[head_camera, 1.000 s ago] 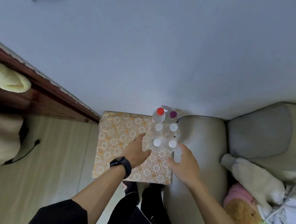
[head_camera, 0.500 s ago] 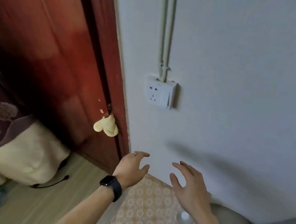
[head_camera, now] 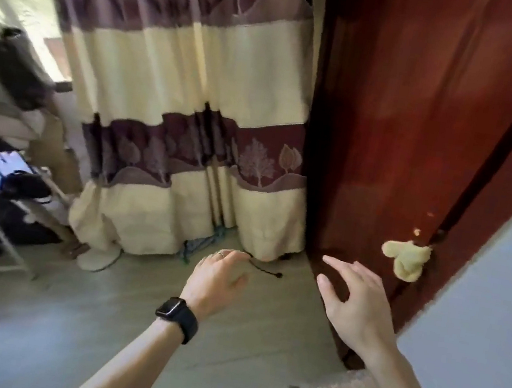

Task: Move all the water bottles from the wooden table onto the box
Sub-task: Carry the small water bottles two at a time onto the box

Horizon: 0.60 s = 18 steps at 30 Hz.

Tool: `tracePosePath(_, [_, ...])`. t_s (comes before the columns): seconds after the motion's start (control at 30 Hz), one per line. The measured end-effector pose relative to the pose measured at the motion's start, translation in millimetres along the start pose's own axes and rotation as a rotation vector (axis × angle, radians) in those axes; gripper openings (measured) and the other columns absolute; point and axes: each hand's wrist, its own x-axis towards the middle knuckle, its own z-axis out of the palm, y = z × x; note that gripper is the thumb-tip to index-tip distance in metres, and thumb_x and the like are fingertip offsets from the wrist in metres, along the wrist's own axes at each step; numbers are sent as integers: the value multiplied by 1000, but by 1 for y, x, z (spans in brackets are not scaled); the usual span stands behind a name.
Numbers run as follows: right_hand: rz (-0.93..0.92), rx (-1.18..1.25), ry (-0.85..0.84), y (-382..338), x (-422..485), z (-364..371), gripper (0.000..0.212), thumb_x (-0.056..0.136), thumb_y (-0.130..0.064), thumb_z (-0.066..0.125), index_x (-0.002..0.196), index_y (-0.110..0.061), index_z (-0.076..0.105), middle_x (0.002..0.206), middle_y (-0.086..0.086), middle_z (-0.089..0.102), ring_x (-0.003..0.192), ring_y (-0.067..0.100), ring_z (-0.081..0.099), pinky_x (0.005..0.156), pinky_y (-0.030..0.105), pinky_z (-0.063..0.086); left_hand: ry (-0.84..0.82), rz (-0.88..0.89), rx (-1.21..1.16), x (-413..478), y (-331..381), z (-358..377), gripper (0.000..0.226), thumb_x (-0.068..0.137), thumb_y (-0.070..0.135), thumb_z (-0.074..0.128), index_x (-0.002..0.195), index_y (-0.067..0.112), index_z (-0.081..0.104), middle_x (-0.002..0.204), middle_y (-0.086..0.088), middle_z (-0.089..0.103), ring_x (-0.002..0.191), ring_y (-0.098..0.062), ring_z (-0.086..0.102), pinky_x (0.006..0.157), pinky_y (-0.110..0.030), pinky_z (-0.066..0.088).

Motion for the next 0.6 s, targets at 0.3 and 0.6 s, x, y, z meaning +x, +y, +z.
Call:
tracePosePath(0.3, [-530,130,-315,-276,15,137,35,90,-38,70,124,-31,68,118,-8,71,130,25,49,107,20,27,542,-491,-30,-173,-204,-196,35,91,34,68,124,23,67,124,1,66,115,-19,62,98,-31,48])
tracePosePath(0.6, [-921,265,-527,-561,-80,291,42,91,-41,67,132,-36,62,129,-6,65,135,18,41,107,20,25,778,-843,62,-380,-386,-325,35,93,37,61,128,30,61,132,5,62,124,-18,55,100,-33,45])
